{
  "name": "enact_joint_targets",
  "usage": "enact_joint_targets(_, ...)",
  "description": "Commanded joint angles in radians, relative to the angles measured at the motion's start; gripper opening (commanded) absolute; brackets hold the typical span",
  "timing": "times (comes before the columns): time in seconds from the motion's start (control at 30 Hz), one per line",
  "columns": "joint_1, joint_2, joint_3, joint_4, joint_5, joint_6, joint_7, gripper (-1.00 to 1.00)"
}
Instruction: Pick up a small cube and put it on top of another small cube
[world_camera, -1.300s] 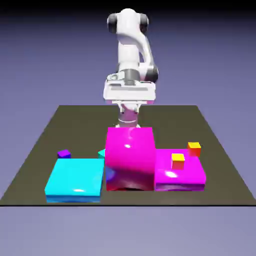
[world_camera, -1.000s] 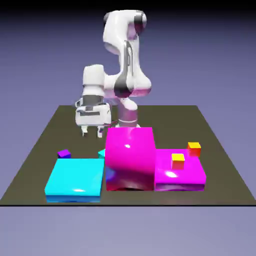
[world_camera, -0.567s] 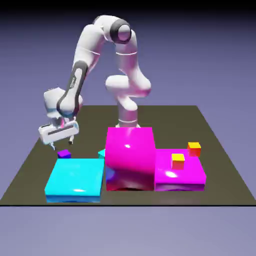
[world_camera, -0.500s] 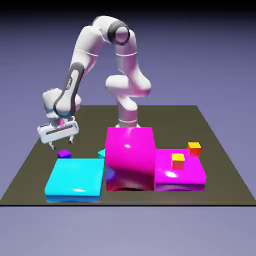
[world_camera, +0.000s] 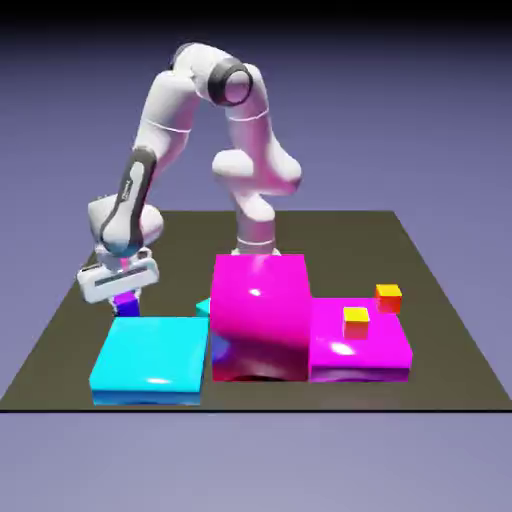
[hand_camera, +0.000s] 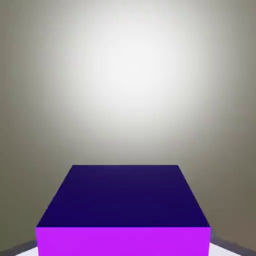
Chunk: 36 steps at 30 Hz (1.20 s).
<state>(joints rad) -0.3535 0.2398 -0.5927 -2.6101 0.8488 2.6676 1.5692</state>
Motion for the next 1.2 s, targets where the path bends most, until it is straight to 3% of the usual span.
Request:
enact_joint_targets(0.0, 0.013, -0.027, -0.023, -0.01, -0.044, -0.006, 0.032, -1.0)
enact_joint_targets(0.07, 0.038, -0.082, -0.068, -0.031, -0.131, -0.017, 0.096, -1.0)
enact_joint_targets(0.67, -0.074, -0.712, 0.362, -0.461, -0.72, -0.183, 0.097, -1.0)
enact_joint_targets(1.03, 0.14, -0.375, 0.296, -0.457, -0.362, 0.135, -0.146, -1.0)
enact_joint_targets(1.07, 0.14, -0.375, 0.296, -0.457, -0.362, 0.135, -0.146, 1.0)
enact_joint_targets(1.17, 0.094, -0.448, 0.31, -0.458, -0.439, 0.066, -0.093, 1.0)
